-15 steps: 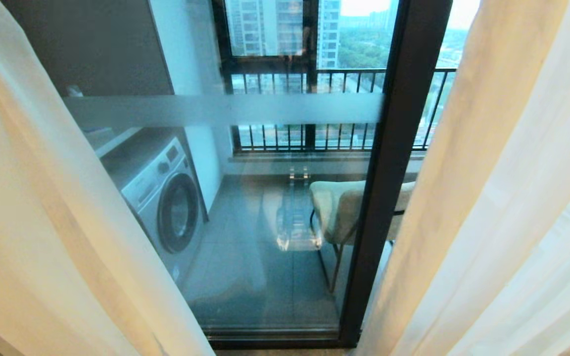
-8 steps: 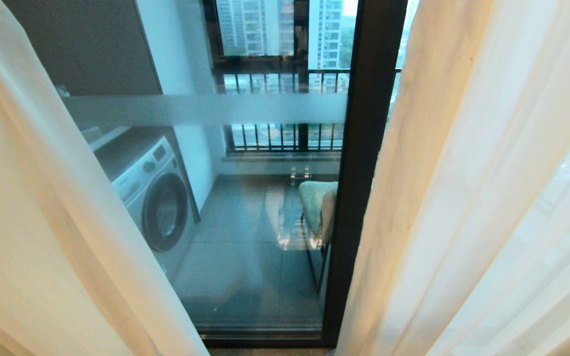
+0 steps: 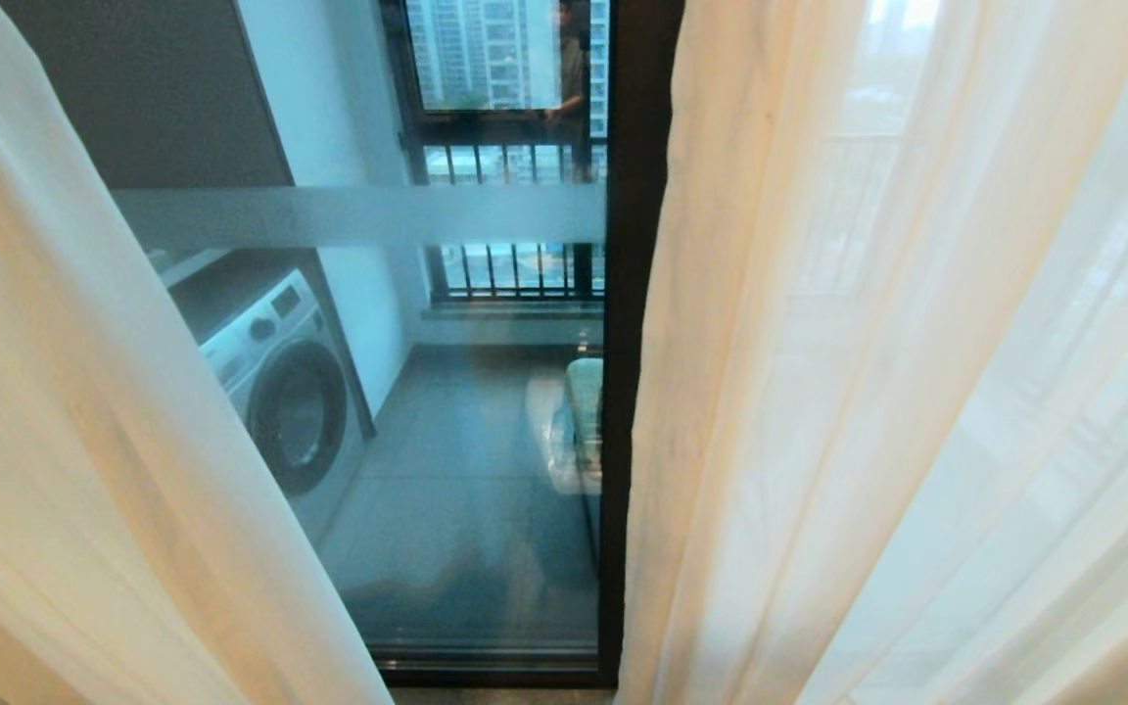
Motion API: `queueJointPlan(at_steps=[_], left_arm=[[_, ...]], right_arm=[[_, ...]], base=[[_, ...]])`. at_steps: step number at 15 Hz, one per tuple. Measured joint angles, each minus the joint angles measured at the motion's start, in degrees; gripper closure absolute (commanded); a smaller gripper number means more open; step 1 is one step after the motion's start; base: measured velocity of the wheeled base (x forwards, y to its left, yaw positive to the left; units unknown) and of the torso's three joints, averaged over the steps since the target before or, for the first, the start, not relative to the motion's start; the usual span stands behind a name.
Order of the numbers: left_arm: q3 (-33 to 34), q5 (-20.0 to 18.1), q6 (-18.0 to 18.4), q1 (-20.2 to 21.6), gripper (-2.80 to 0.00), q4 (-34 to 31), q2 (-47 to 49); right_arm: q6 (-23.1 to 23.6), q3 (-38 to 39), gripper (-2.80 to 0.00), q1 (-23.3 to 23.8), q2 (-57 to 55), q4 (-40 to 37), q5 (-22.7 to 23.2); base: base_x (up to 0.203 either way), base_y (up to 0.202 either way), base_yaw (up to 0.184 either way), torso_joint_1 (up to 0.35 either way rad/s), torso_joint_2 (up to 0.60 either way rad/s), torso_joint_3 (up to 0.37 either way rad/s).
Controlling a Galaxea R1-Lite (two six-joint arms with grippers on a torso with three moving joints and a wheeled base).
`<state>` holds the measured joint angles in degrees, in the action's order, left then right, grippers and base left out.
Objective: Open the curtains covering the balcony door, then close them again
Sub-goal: Close the inner curtains on both sides
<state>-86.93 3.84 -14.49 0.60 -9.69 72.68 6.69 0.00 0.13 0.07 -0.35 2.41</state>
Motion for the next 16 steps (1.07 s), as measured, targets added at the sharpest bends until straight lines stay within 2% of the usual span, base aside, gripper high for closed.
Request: queueJointPlan(at_steps=[12,16], left_arm=[[0.0,0.17,-0.01,-0.16,0.0,-0.08,-0.02],[-0.2,0.03,-0.07,-0.29,0.0,-0.04,-0.09]], right_arm=[[0.02,0.0,0.0,0.0,0.0,0.0,0.01],[0.02,0.0,0.0,0.02,0.0,0.0,0.0]], base=[[0.0,-0.19,0.0,0.003,0.0,0.002],[0.0,-0.06,0.001,0.001,0.0,0.001]])
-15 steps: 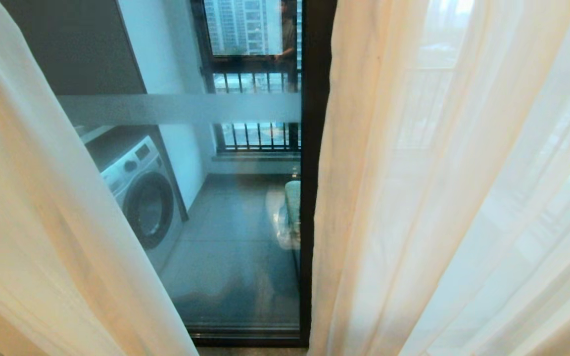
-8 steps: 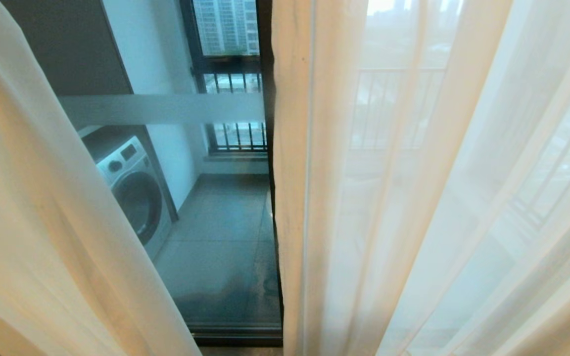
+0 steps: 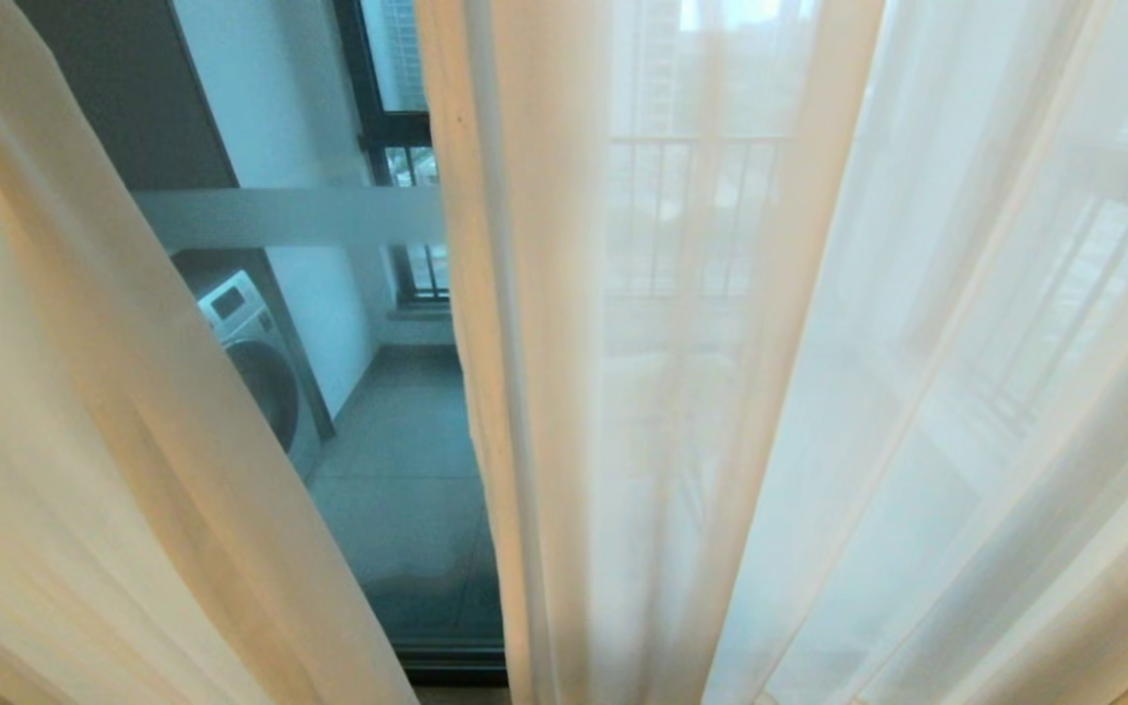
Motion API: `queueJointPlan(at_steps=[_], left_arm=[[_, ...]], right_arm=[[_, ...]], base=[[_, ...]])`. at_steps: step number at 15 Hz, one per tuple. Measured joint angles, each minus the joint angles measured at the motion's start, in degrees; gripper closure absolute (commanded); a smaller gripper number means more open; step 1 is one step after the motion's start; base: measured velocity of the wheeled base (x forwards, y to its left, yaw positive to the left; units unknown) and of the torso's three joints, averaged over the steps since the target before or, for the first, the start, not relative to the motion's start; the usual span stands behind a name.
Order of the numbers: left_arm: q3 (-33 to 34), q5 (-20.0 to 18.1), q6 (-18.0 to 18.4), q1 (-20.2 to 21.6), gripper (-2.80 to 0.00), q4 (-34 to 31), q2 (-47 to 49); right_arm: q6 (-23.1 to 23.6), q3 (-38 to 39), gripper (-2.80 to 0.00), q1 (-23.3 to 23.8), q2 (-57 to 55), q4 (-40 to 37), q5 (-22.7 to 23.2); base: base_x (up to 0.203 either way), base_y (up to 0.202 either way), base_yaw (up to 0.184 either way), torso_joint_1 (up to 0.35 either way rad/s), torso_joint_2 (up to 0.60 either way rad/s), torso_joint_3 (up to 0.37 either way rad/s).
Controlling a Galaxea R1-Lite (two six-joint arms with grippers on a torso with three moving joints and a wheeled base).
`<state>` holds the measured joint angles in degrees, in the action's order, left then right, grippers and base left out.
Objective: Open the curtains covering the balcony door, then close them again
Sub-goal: Close the inner curtains on both sides
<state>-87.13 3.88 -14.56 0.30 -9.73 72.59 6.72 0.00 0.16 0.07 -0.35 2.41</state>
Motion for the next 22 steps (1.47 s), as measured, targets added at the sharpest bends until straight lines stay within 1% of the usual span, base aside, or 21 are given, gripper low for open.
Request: queueJointPlan(at_steps=[10,12,16,20,22], left_arm=[[-0.5,-0.08,0.0,-0.11,0.0,0.02,-0.41],[-1.43,-0.11,0.06,-1.24,0.0,0.06,-0.41],[-5.0,-0.07,0.1,-7.55,0.0,0.13,0.38],[-9.32,-0.01,0.31,-16.21,0.0,2.44,3.22],[-11.18,0.13,0.52,-21.77,0.0,5.01,5.5]], right_arm=[[0.02,0.0,0.0,0.02,0.0,0.0,0.01],[0.02,0.0,0.0,0.02,0.0,0.01,0.01],[0.0,0.0,0.0,0.0,0.0,0.02,0.01],[0.0,0.0,0.0,0.02,0.0,0.02,0.0],[0.02,0.0,0.0,0.0,0.0,0.02,0.0]], base=[[0.0,0.0,0.0,0.0,0.0,0.0],[0.0,0.0,0.0,0.0,0.0,0.0],[0.0,0.0,0.0,0.0,0.0,0.0],[0.0,0.0,0.0,0.0,0.0,0.0],[0.0,0.0,0.0,0.0,0.0,0.0]])
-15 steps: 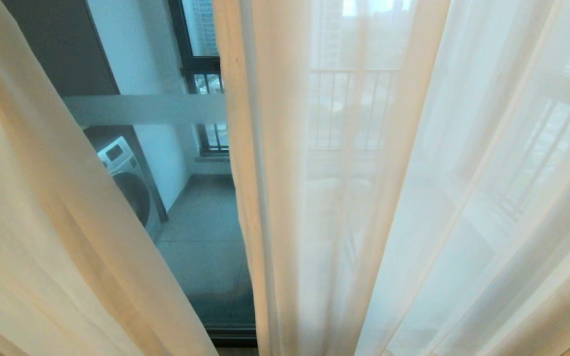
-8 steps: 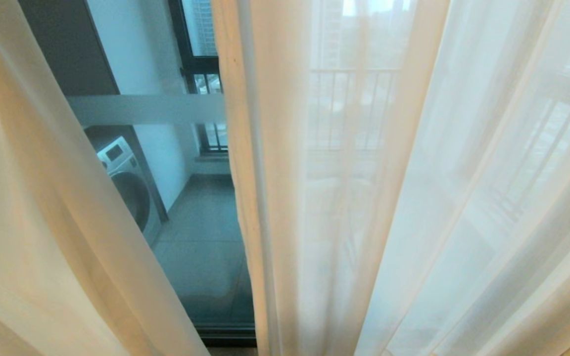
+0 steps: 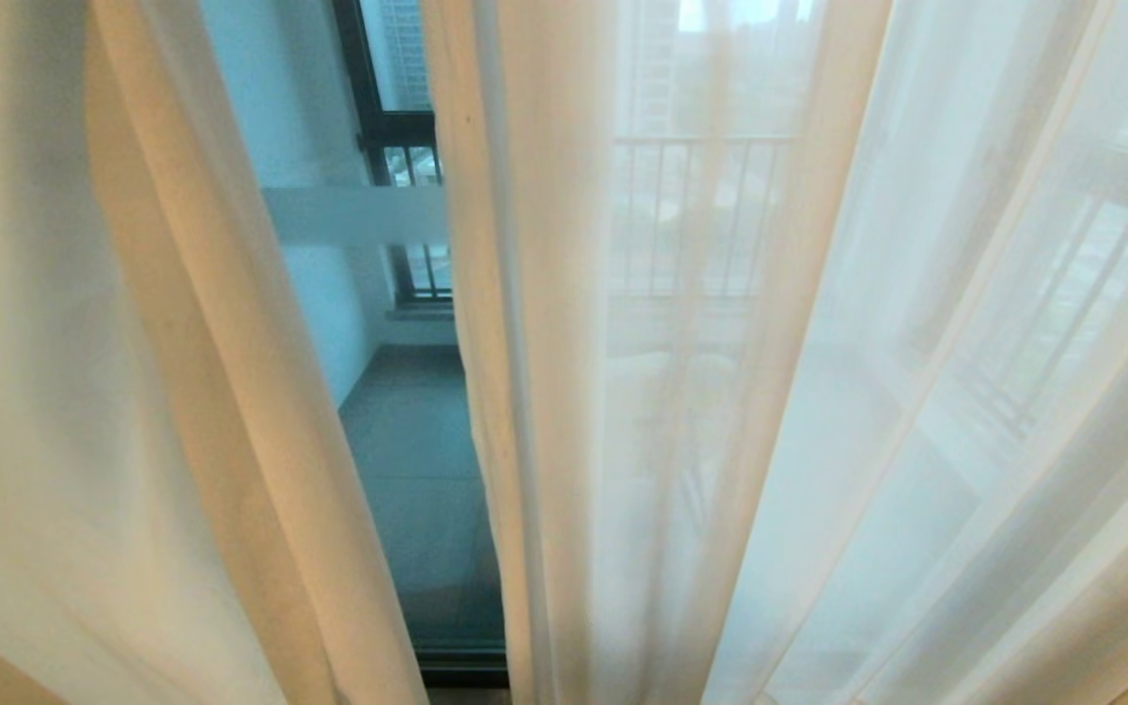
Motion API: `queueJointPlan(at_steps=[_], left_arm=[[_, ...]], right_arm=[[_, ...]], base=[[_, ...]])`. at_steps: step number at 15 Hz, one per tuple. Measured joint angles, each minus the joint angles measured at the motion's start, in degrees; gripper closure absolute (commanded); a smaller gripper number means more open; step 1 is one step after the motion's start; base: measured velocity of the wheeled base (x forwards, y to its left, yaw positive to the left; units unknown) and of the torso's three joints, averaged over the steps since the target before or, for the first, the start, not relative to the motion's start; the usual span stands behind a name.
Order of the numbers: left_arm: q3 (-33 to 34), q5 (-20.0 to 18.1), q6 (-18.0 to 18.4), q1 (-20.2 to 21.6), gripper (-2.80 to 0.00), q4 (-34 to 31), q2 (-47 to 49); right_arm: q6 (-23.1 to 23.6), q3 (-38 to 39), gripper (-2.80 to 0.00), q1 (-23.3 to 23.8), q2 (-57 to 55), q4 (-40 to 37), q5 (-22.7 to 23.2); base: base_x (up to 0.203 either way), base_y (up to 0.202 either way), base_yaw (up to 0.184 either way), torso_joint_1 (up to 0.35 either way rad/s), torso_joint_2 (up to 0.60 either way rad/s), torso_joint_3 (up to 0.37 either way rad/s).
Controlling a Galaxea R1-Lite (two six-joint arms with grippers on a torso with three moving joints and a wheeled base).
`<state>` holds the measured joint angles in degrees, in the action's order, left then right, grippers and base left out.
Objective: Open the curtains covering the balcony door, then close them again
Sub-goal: Close the inner curtains on both sides
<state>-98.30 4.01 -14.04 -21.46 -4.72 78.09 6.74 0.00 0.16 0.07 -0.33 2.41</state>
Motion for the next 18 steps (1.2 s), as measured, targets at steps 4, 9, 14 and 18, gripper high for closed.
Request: queueJointPlan(at_steps=[4,9,14,18], left_arm=[[-5.96,0.07,2.2,-11.7,0.0,4.17,7.93],[-14.85,-0.43,6.91,-24.4,0.0,7.06,21.27],[-16.23,-0.68,8.53,-31.65,0.0,9.99,31.26],[-16.36,-0.44,8.48,-32.15,0.0,10.37,34.15]], right_arm=[[-0.02,0.0,0.0,0.0,0.0,0.0,0.0],[-0.01,0.0,0.0,0.02,0.0,0.0,-0.02],[-0.01,0.0,0.0,-0.02,0.0,-0.02,0.0],[-0.01,0.0,0.0,0.02,0.0,-0.02,0.01]], base=[[0.0,0.0,0.0,0.0,0.0,0.0],[0.0,0.0,0.0,0.0,0.0,0.0],[0.0,0.0,0.0,0.0,0.0,0.0],[0.0,0.0,0.0,0.0,0.0,0.0]])
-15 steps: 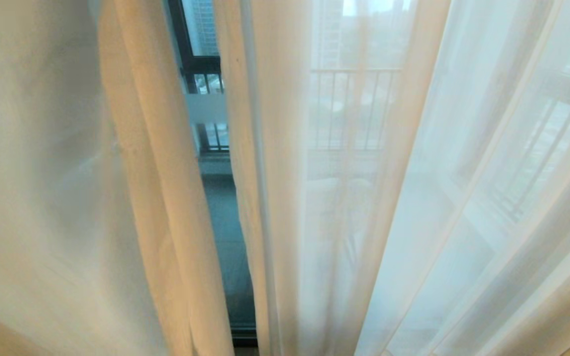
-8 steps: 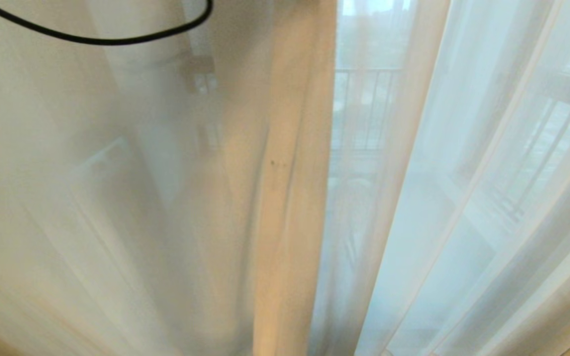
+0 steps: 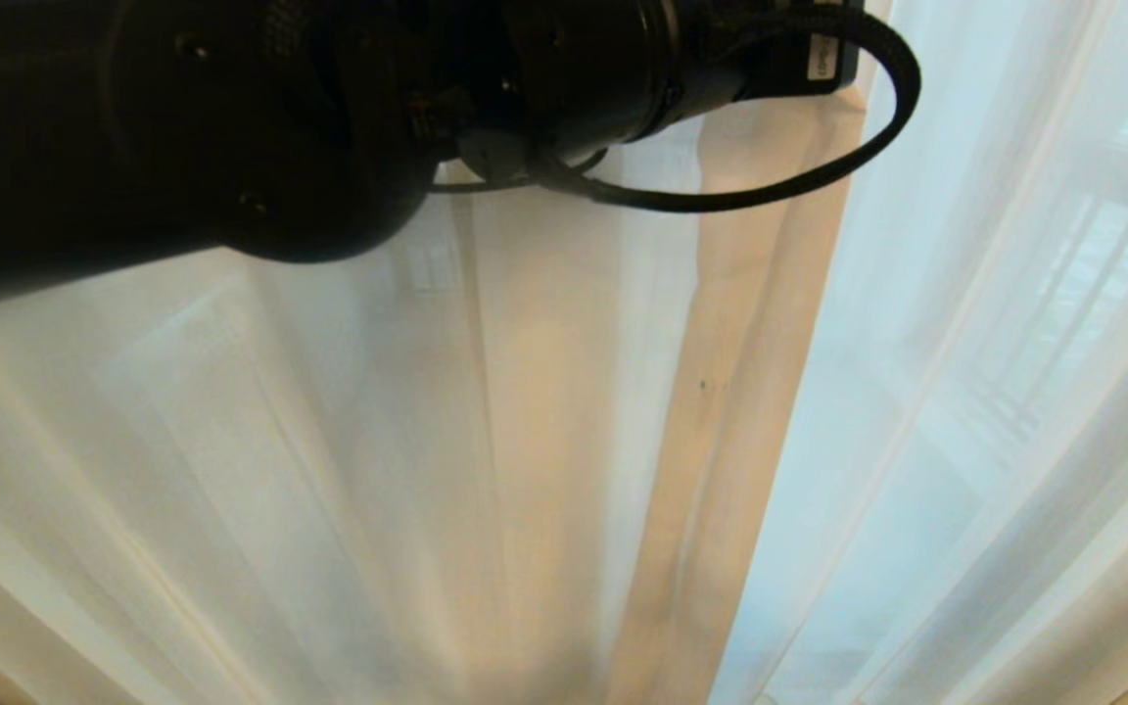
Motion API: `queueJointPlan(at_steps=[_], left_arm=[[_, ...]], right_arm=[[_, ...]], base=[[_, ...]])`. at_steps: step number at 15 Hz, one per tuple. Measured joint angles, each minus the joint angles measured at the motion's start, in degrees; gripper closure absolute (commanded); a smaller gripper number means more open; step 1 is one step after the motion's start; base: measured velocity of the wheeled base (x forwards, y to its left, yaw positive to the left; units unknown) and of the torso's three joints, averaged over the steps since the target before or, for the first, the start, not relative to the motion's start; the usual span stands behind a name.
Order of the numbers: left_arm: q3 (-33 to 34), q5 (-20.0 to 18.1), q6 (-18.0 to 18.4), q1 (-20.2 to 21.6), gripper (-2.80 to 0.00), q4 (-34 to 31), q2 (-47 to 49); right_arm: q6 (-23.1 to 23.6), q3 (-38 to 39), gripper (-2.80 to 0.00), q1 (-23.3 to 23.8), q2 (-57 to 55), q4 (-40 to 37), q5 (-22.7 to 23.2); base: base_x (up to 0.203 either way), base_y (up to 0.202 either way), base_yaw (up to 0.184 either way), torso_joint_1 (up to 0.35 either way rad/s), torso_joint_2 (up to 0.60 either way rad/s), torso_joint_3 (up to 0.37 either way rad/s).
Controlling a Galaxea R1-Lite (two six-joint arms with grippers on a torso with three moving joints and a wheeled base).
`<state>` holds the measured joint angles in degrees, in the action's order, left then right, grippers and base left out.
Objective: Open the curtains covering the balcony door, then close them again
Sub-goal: Close the inner curtains on both sides
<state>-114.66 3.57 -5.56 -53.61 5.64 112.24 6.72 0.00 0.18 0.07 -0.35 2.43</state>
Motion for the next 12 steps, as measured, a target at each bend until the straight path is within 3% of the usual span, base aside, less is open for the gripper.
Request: queueJointPlan(at_steps=[12], left_arm=[[0.5,5.17,0.27,4.21,0.0,-0.63,-1.61]], right_arm=[[-0.03,0.0,0.0,0.0,0.0,0.02,-0.01]], base=[[0.0,0.0,0.0,0.0,0.0,0.0]])
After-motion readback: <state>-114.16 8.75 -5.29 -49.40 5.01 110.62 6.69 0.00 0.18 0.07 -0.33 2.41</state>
